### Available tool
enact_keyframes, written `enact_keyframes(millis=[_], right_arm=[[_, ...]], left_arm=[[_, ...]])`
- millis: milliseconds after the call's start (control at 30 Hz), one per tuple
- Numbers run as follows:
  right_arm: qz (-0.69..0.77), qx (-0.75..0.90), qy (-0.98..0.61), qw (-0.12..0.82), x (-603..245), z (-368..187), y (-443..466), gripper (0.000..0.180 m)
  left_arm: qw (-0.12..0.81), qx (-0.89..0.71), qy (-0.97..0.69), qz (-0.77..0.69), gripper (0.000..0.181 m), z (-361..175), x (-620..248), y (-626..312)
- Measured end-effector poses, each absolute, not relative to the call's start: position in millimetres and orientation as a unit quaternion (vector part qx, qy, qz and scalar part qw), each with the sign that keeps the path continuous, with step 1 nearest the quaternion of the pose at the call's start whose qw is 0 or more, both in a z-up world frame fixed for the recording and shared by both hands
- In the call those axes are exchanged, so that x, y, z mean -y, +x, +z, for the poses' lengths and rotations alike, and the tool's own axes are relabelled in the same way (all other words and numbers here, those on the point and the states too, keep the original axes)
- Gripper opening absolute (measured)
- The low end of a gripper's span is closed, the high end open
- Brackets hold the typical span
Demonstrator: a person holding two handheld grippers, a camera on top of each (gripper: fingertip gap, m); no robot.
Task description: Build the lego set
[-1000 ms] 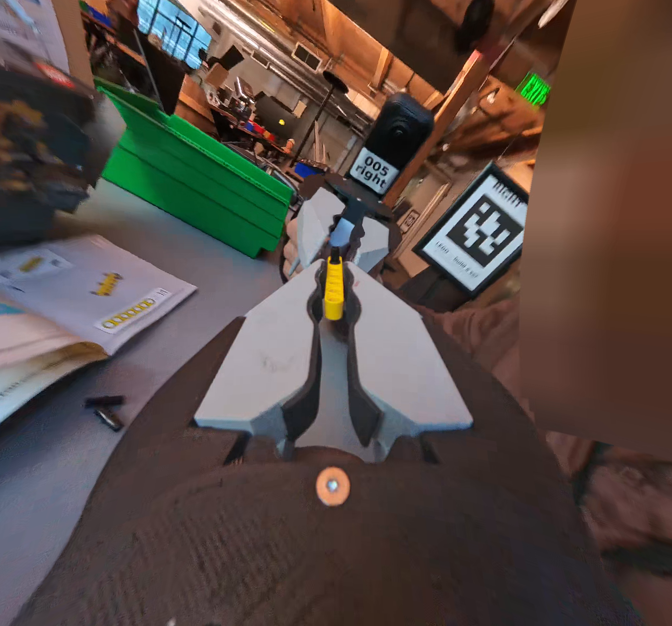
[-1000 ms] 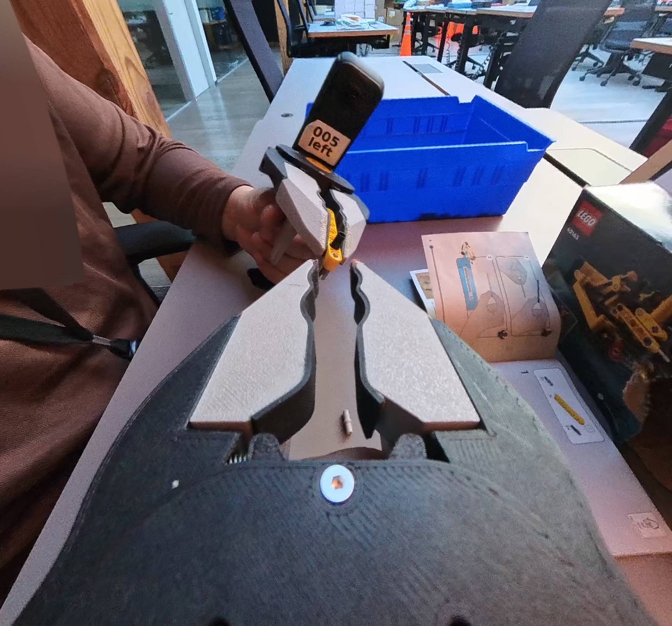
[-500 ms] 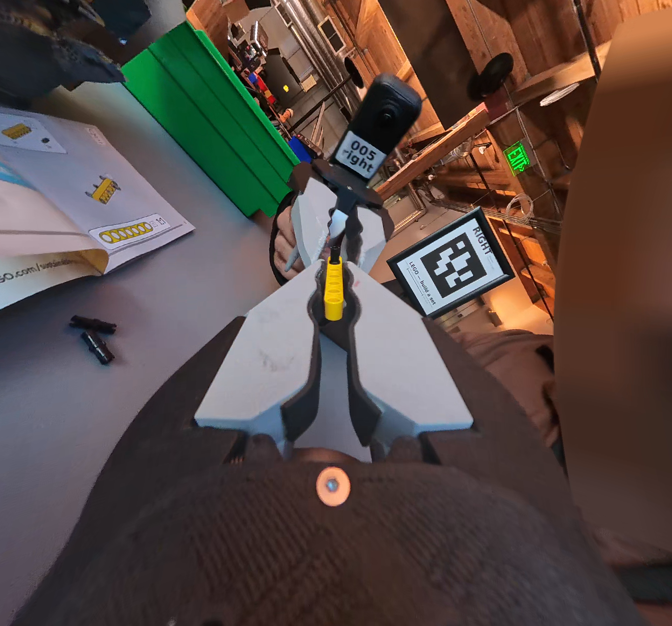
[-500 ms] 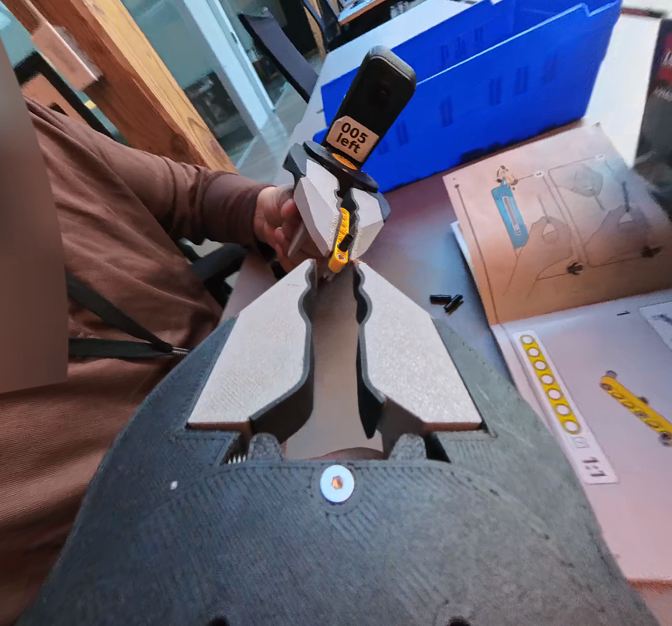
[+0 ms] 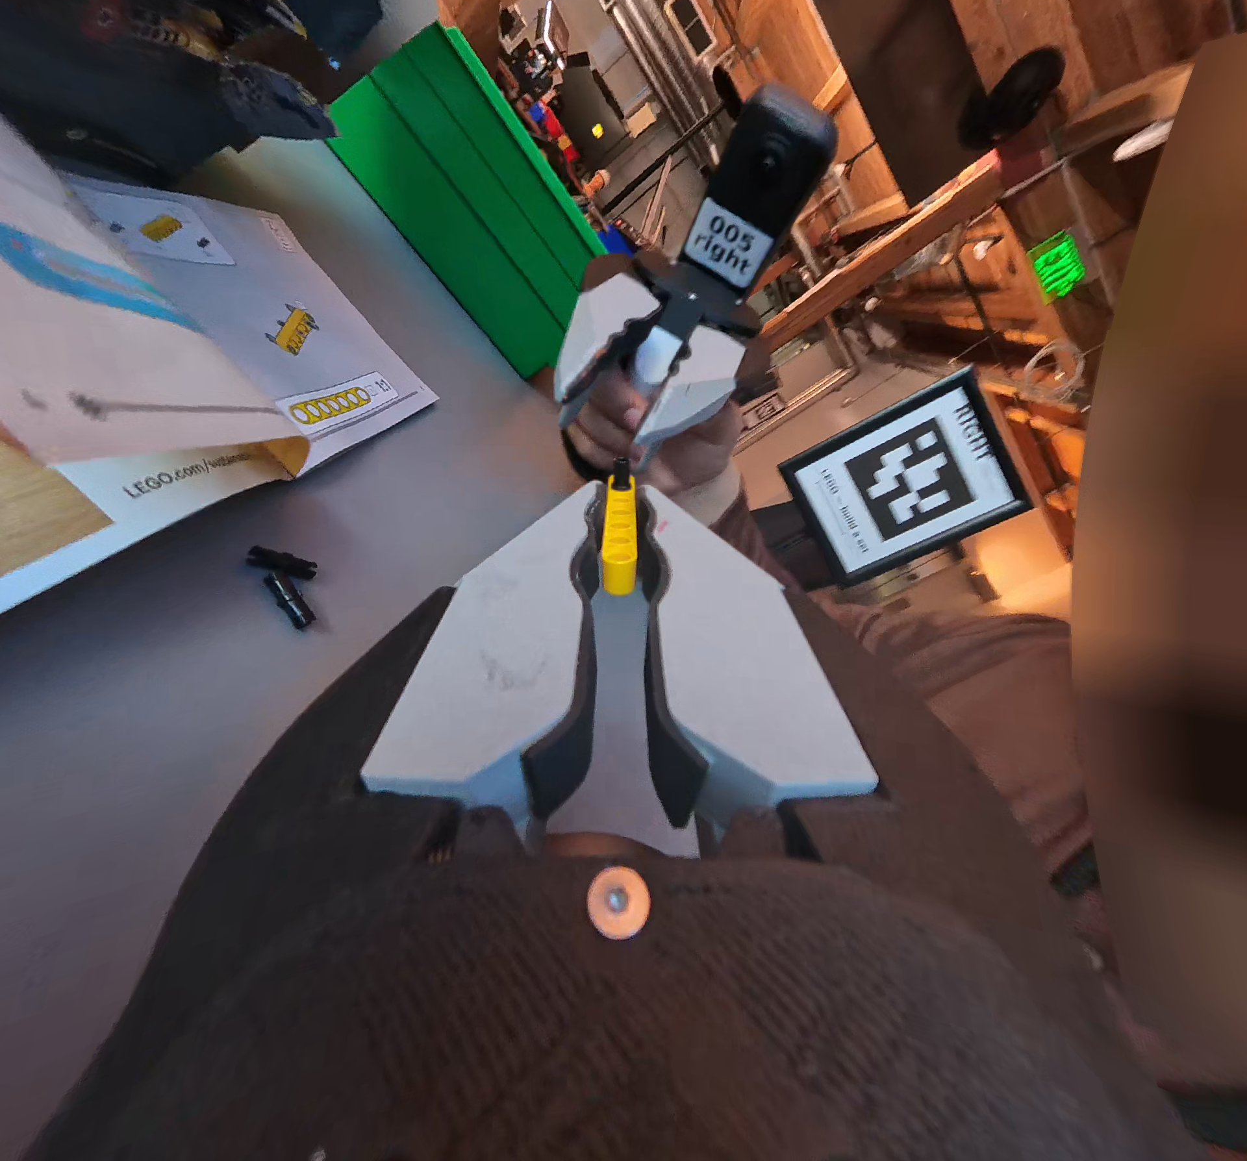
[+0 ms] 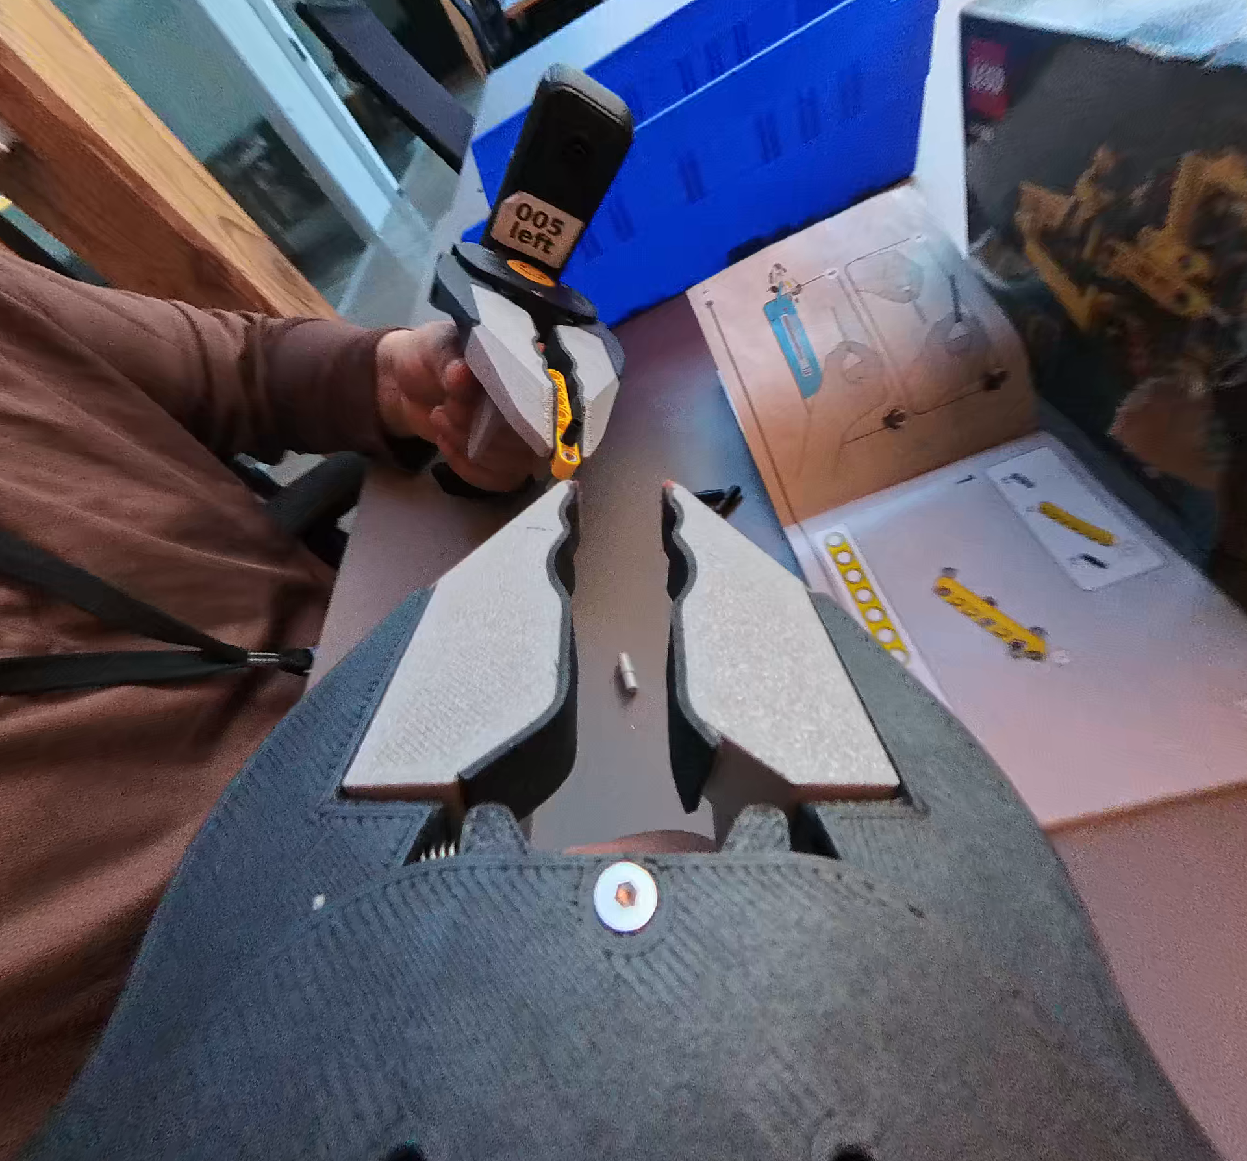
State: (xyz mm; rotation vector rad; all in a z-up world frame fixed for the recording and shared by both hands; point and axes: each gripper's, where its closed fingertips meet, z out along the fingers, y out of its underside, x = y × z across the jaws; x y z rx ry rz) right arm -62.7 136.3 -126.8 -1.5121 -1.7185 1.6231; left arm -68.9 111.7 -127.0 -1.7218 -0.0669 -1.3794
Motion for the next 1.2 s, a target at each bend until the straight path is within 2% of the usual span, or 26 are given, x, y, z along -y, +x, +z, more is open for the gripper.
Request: enact_keyframes(millis=[33,133,267,433,600,767,1200], right_arm=[[0.562,0.607,-0.532,0.182,-140.8,-124.7,-60.6,0.021],[0.546,0.601,-0.539,0.224,-159.2,-117.7,-54.3,0.021],[0.493,0.617,-0.552,0.267,-181.9,-125.6,-45.5,0.022],[0.433,0.68,-0.523,0.277,-176.5,-150.4,-41.3,0.021],[0.43,0.731,-0.461,0.261,-139.3,-162.8,-49.1,0.02],[0.486,0.723,-0.412,0.267,-104.6,-145.2,-59.3,0.018],[0.53,0.72,-0.379,0.241,-80.8,-136.3,-54.9,0.011]], left_arm=[[0.457,0.011,-0.706,-0.541,0.005,-128.2,-111.1,-68.6],[0.49,-0.051,-0.728,-0.477,0.005,-128.2,-107.8,-67.8],[0.535,-0.139,-0.773,-0.311,0.005,-138.3,-110.1,-76.2],[0.551,-0.219,-0.787,-0.168,0.005,-148.3,-110.8,-82.0],[0.546,-0.245,-0.78,-0.182,0.005,-148.7,-105.7,-75.6],[0.544,-0.264,-0.773,-0.194,0.005,-148.0,-101.4,-66.5],[0.579,-0.286,-0.725,-0.239,0.005,-129.5,-90.9,-45.9]])
